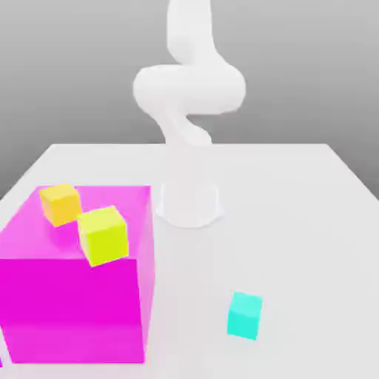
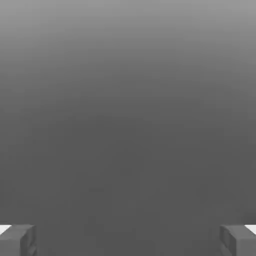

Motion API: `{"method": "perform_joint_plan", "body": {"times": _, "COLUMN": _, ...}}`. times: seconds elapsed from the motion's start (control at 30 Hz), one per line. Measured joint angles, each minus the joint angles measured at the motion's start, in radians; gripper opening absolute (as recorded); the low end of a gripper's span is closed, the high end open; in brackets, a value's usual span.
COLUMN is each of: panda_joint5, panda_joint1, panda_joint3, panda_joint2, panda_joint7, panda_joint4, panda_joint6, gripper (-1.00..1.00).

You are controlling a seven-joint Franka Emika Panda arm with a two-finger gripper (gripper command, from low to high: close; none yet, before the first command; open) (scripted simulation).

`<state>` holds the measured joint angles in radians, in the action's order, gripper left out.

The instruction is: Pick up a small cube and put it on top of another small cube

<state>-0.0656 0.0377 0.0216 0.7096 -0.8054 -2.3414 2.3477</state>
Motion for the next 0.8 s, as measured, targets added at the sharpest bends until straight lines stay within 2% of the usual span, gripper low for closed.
{"method": "perform_joint_plan", "body": {"times": 0.27, "panda_joint5": -0.175, "panda_joint1": 0.105, "panda_joint3": 0.008, "panda_joint2": -0.305, "panda_joint7": -0.048, "panda_joint4": -0.133, "panda_joint6": 0.149, "gripper": 0.0}}
{"method": "perform_joint_plan", "body": {"times": 0.47, "panda_joint5": -0.218, "panda_joint1": 0.145, "panda_joint3": -0.042, "panda_joint2": -0.52, "panda_joint7": -0.144, "panda_joint4": -0.232, "panda_joint6": 0.267, "gripper": 0.0}}
{"method": "perform_joint_plan", "body": {"times": 0.6, "panda_joint5": -0.159, "panda_joint1": 0.16, "panda_joint3": -0.075, "panda_joint2": -0.652, "panda_joint7": -0.271, "panda_joint4": -0.302, "panda_joint6": 0.356, "gripper": 0.0}}
{"method": "perform_joint_plan", "body": {"times": 0.73, "panda_joint5": 0.017, "panda_joint1": 0.19, "panda_joint3": -0.049, "panda_joint2": -0.769, "panda_joint7": -0.48, "panda_joint4": -0.372, "panda_joint6": 0.447, "gripper": 0.0}}
{"method": "perform_joint_plan", "body": {"times": 0.8, "panda_joint5": 0.064, "panda_joint1": 0.201, "panda_joint3": -0.033, "panda_joint2": -0.816, "panda_joint7": -0.526, "panda_joint4": -0.377, "panda_joint6": 0.486, "gripper": 0.0}}
